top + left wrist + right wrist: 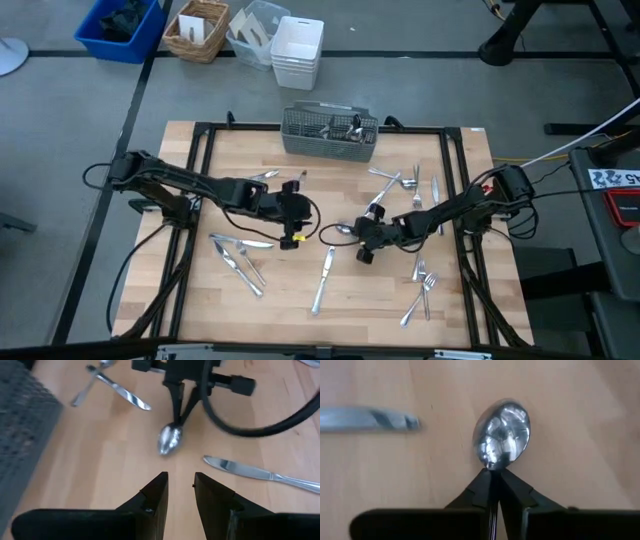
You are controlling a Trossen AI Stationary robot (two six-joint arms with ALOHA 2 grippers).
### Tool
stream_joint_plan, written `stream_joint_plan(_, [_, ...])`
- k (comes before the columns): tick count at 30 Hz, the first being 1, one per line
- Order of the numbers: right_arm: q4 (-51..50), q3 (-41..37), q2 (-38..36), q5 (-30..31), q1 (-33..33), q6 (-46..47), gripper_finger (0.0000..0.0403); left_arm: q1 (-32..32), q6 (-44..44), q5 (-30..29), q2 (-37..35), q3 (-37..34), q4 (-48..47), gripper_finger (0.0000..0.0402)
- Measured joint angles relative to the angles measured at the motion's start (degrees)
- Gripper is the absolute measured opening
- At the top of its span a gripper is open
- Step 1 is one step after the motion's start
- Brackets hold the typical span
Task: Sort silverware
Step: Put the spoon into the gray silverware organizer
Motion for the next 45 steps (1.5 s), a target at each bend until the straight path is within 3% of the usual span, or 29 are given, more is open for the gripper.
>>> stream_joint_plan(9, [0.26,5.03,-5.71,0.14,-2.42,-12.10,0.0016,-2.60,-4.85,-10.34,-11.45,0.07,-10.93,0.0088])
stream_joint_plan(15, [1.50,8.55,-12.10,3.20,-7.82,-22.19,0.0016,-6.49,-12.54,-21.33,-17.67,0.04,-18.77,0.0088])
stream_joint_plan(20, [13.76,9.09,-15.63,4.01,-13.26,-32.95,0.0014,-11.09,-21.20,-35.27,-21.70,-4.52,-20.90,0.0088])
stream_joint_plan(23, [22.09,9.14,-16.68,2.45,-17.10,-37.40,0.0019,-13.08,-27.51,-39.34,-24.50,-10.68,-20.30,0.0088])
stream_joint_plan(29, [34.07,9.13,-16.52,-9.99,-27.04,-40.27,0.0014,-14.20,-36.13,-42.27,-27.96,-21.49,-15.73,0.0088])
stream_joint_plan(33, [40.09,9.12,-14.20,-13.84,-33.75,-40.20,0.0016,-14.16,-36.43,-42.75,-28.43,-25.63,-11.56,0.0088])
stream_joint_plan(39, [54.44,9.12,-5.99,-20.46,-41.73,-40.10,0.0015,-14.11,-32.75,-43.78,-28.47,-27.20,-6.41,0.0088])
stream_joint_plan(45, [68.49,9.12,3.79,-22.00,-46.47,-36.69,0.0017,-14.07,-27.65,-44.33,-28.49,-27.19,-2.41,0.0088])
